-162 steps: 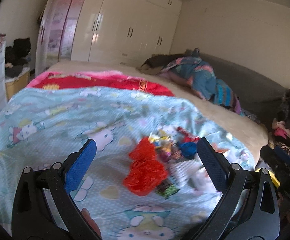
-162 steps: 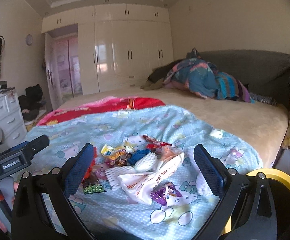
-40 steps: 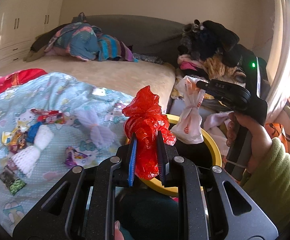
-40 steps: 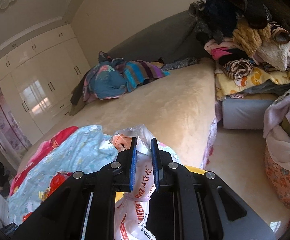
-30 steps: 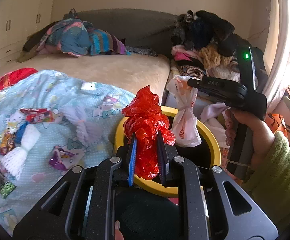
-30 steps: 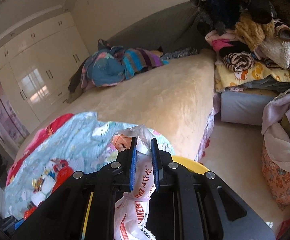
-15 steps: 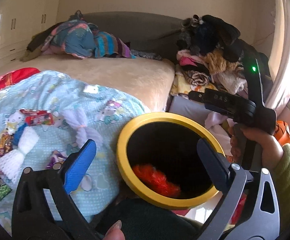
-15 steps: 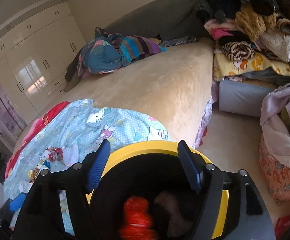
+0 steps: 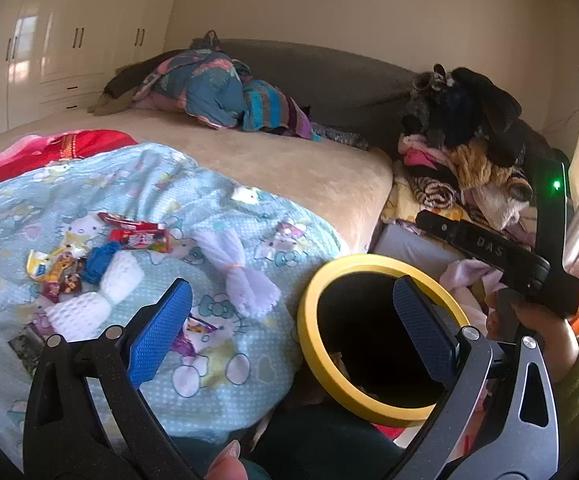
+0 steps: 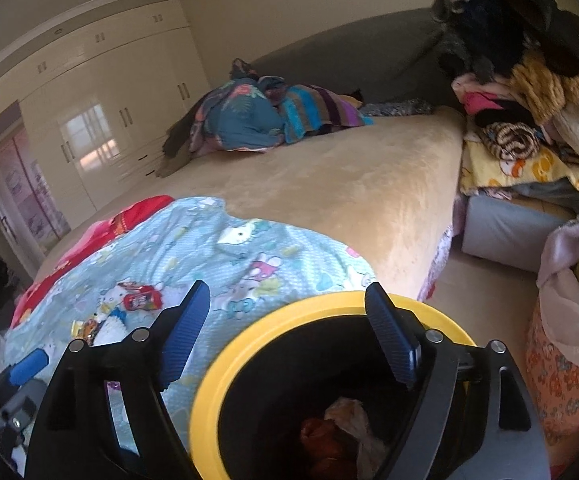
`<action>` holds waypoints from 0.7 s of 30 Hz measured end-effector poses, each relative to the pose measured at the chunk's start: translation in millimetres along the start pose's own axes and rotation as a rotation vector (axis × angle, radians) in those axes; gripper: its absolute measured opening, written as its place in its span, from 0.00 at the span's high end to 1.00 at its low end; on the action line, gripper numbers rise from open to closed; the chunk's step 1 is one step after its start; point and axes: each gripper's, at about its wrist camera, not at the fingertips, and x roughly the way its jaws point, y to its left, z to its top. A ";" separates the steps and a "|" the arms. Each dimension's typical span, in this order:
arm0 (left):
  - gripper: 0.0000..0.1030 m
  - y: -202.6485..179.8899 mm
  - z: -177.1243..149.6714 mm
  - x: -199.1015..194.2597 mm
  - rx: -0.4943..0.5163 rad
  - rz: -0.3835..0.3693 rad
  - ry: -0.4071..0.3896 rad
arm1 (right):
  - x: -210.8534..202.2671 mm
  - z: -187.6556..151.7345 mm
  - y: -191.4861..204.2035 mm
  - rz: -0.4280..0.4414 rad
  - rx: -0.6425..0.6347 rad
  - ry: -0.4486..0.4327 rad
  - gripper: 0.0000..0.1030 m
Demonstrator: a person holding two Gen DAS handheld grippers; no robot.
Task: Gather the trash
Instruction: 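Move both tools back over the blanket toward the remaining wrappers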
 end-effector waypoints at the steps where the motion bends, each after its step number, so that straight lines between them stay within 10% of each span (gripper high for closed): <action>1: 0.10 2.3 0.7 -2.1 -0.003 0.006 -0.006 | -1.1 0.4 4.8 0.009 -0.011 -0.004 0.25; 21: 0.10 54.1 8.0 -39.9 -0.097 0.129 -0.108 | -13.4 -9.8 78.6 0.153 -0.169 -0.041 0.21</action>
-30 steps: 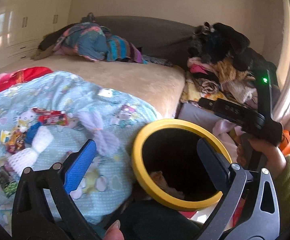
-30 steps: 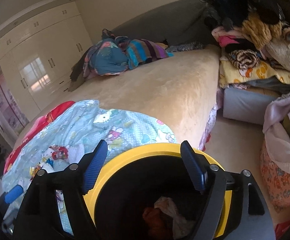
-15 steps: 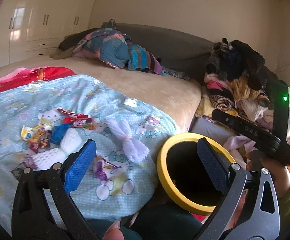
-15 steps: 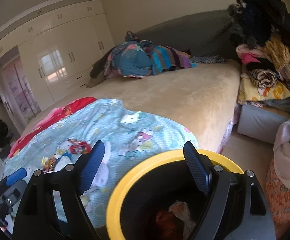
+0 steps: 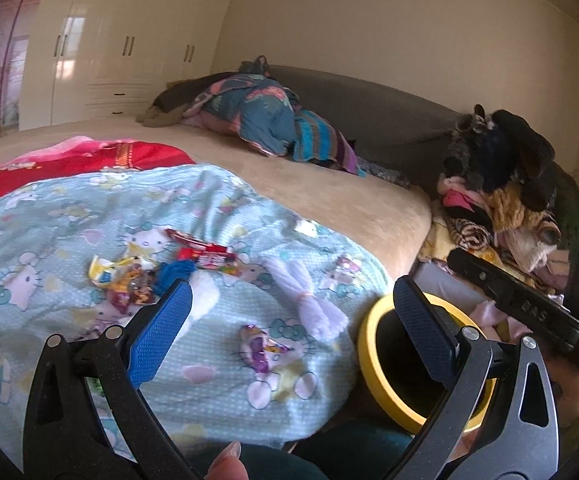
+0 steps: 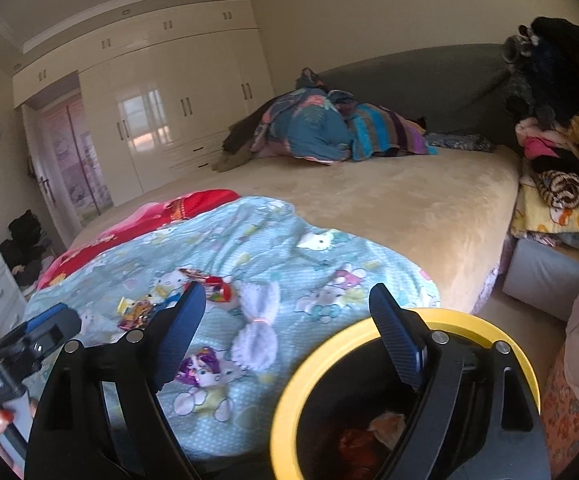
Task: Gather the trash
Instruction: 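Move both tools back over the blanket toward the remaining wrappers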
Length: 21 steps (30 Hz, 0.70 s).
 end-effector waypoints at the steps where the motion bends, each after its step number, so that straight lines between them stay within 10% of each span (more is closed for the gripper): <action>1: 0.10 3.3 0.8 -1.9 -0.006 0.007 -0.004 | 0.3 0.3 3.8 0.008 -0.009 0.000 0.21; 21: 0.10 68.2 8.4 -25.9 -0.112 0.136 -0.047 | 22.4 -20.5 73.4 0.154 -0.175 0.087 0.20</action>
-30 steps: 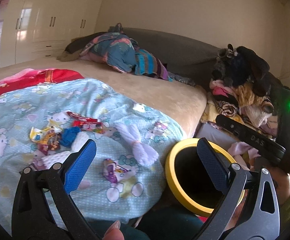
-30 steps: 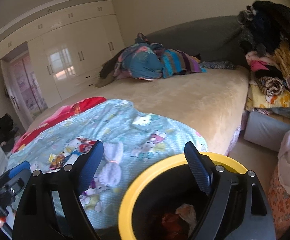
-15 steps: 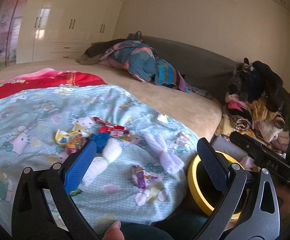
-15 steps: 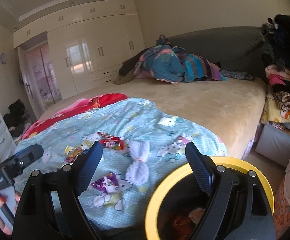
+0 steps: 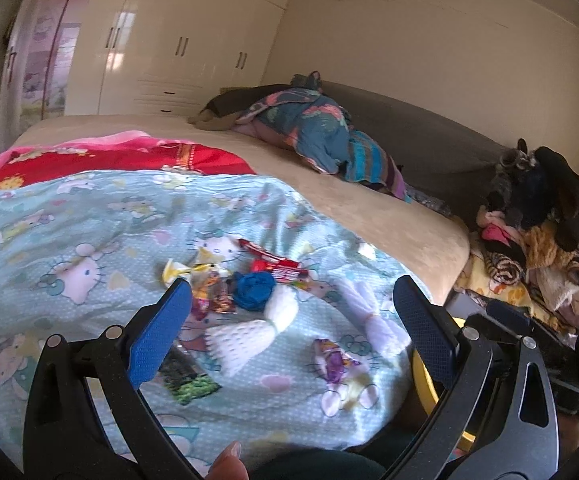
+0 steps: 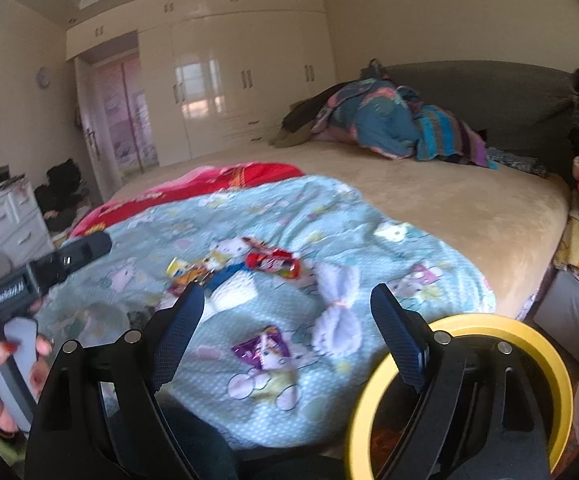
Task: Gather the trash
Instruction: 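Move both tools back over the blanket toward the remaining wrappers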
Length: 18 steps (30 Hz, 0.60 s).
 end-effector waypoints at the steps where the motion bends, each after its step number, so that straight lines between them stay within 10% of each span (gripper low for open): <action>1: 0.10 3.0 0.1 -0.1 -0.004 0.006 0.002 | 4.2 -1.7 3.2 0.008 -0.008 0.016 0.20; 18: 0.10 61.2 -32.4 21.4 -0.045 0.136 0.146 | 77.0 -34.7 37.0 0.059 -0.116 0.236 0.20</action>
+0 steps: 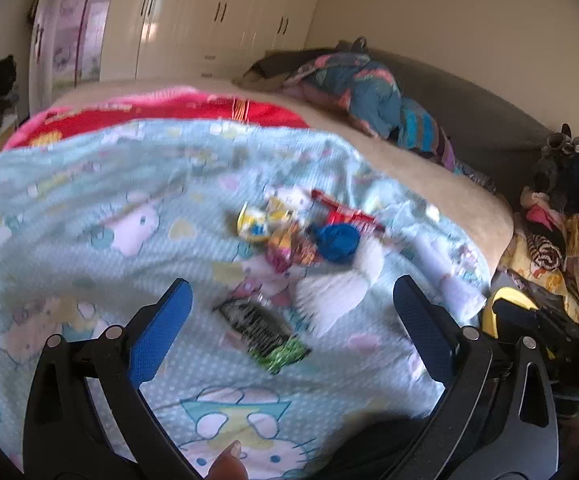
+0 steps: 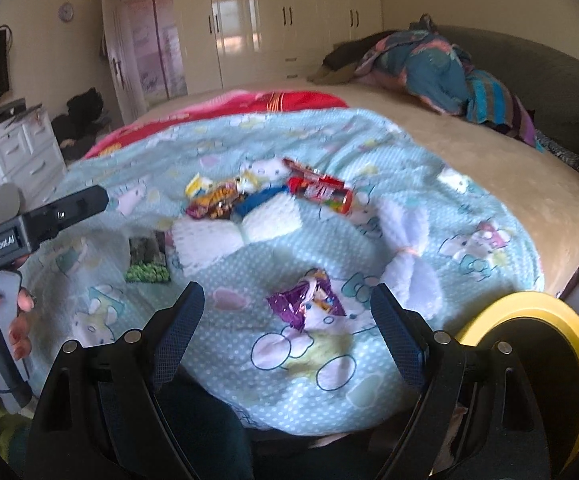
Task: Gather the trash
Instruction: 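Move both tools back over the blanket toward the remaining wrappers, then grasp the black snack packet with the left tool while the right tool grasps the purple wrapper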
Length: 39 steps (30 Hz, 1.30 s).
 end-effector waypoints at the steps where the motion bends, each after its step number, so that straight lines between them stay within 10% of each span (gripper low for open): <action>1: 0.10 3.1 -3.1 2.8 -0.006 0.000 0.012 | 5.3 -0.1 0.1 -0.001 0.001 0.015 0.20; 19: 0.30 20.0 -28.0 44.7 -0.109 -0.055 0.183 | 64.8 5.6 -14.7 0.025 0.071 0.140 0.21; 28: 0.51 30.4 -32.4 56.0 -0.162 -0.063 0.216 | 86.7 0.9 -7.7 0.034 0.058 0.218 0.57; 39: 0.78 35.9 -34.9 55.9 -0.171 -0.068 0.221 | 72.0 -8.2 4.7 0.098 0.087 0.187 0.66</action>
